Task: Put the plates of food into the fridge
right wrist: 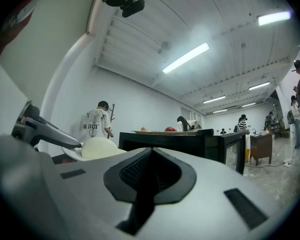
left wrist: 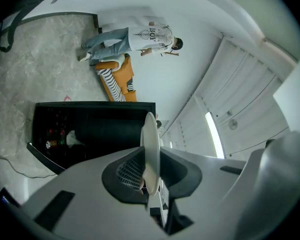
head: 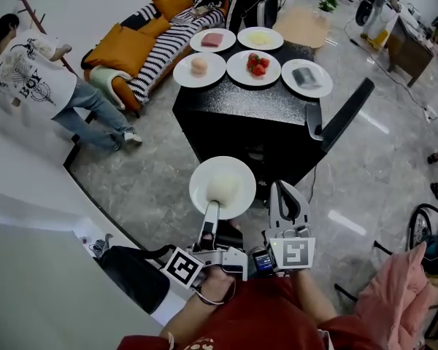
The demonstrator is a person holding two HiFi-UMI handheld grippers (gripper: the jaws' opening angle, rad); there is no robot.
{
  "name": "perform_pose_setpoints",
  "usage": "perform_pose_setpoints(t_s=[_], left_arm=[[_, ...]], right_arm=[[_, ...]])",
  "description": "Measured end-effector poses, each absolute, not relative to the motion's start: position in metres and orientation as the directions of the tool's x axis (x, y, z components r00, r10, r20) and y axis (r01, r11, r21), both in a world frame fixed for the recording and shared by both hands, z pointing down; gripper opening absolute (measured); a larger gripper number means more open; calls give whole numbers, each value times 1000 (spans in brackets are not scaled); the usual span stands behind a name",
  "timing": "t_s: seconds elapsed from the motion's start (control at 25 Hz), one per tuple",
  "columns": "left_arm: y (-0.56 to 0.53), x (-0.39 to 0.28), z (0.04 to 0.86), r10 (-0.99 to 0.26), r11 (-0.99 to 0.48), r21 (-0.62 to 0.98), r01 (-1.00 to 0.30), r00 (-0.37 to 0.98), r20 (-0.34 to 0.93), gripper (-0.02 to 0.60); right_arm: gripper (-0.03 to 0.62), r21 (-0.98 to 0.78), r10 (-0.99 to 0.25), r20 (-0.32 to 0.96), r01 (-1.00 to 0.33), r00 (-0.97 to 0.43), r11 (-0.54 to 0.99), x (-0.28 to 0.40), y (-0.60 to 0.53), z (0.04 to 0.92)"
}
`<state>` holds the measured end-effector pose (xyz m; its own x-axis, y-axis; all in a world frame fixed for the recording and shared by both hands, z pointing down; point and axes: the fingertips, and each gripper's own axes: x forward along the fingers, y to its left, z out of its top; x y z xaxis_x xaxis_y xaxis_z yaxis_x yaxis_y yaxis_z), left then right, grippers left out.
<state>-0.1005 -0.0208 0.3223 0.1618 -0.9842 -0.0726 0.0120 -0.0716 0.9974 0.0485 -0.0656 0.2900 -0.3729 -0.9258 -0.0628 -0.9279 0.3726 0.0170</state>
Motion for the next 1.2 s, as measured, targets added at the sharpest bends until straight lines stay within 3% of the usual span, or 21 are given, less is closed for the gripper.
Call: perform_pose_setpoints(t_s=[0.24, 1.2], left_arm=[[-30, -92, 333, -988, -60, 998, 14, 140, -62, 63], [-81, -112, 414, -964, -27, 998, 55, 262, -41, 61]], right_arm=[[12, 23, -918, -59, -920, -392, 391, 48, -73, 297], [12, 48, -962, 48, -962, -267, 270, 34, -102, 374]])
